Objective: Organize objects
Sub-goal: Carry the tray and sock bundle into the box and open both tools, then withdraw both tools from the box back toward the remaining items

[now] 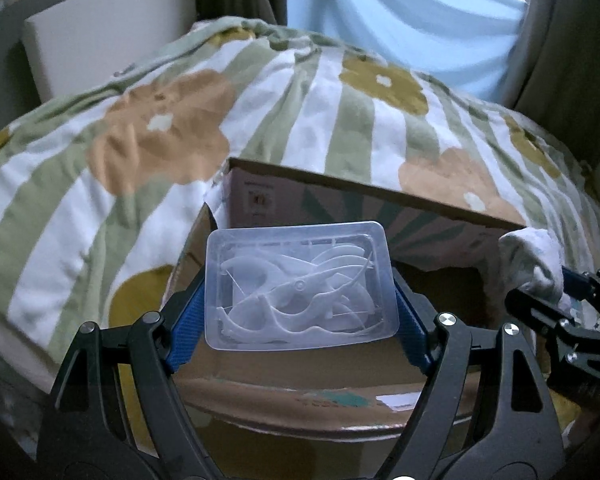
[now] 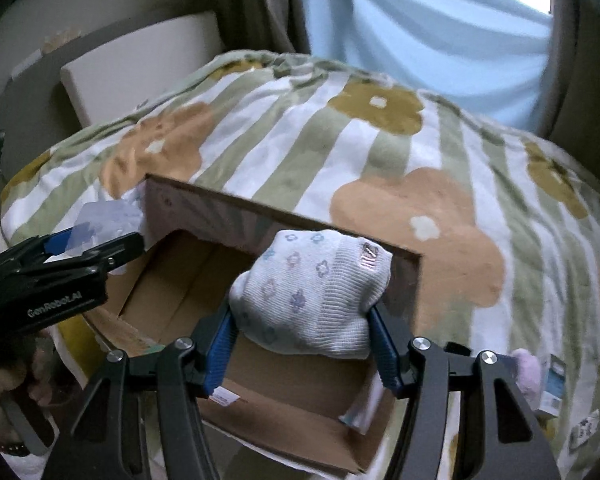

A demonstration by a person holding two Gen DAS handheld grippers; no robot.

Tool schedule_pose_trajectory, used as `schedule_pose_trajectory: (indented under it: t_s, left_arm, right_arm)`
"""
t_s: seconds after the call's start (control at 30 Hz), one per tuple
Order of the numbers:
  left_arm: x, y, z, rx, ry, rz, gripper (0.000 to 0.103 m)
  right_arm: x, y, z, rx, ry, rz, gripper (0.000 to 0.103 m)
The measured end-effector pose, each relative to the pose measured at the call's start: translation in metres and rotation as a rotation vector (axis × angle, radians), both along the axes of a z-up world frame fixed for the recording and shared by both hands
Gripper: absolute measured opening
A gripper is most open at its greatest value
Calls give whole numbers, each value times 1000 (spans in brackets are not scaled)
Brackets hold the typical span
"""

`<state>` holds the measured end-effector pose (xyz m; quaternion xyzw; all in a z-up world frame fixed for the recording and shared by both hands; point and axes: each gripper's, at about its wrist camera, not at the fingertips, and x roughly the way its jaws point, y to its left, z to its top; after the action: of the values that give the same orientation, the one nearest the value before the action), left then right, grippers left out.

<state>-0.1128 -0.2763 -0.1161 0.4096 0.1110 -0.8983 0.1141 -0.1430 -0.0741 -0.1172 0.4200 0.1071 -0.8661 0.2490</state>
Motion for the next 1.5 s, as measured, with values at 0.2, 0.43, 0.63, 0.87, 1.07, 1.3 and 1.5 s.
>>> schedule_pose_trajectory:
  t_s: [0.2,0.43,0.63,0.87,1.07,1.3,1.5]
  left_arm:
    - [-7,-1,-9,3,-19,-14,79]
    - [-13,2,-10,1,-31,-56,86]
    - [-13,3,-4,-38,-29,-51,102]
    - [-9,6,0,-7,-2,-62,102]
    - [-5,8,3,-3,-1,-63,102]
    - [6,11,8,20,1,-49,102]
    - [15,23,22,9,18,-59,102]
  right_arm:
    - [-5,-6,-15,-6,-42,11,56]
    - [-10,-6,-19,-46,-67,16,58]
    - [-14,2,-17,-62,-57,24,84]
    - [-9,12,-19,-45,-54,11,85]
    - [-5,12,-21,-29,-55,16,84]
    - [0,13,-19,-18,-47,22,84]
    - [8,22,-9,-34,-37,15,84]
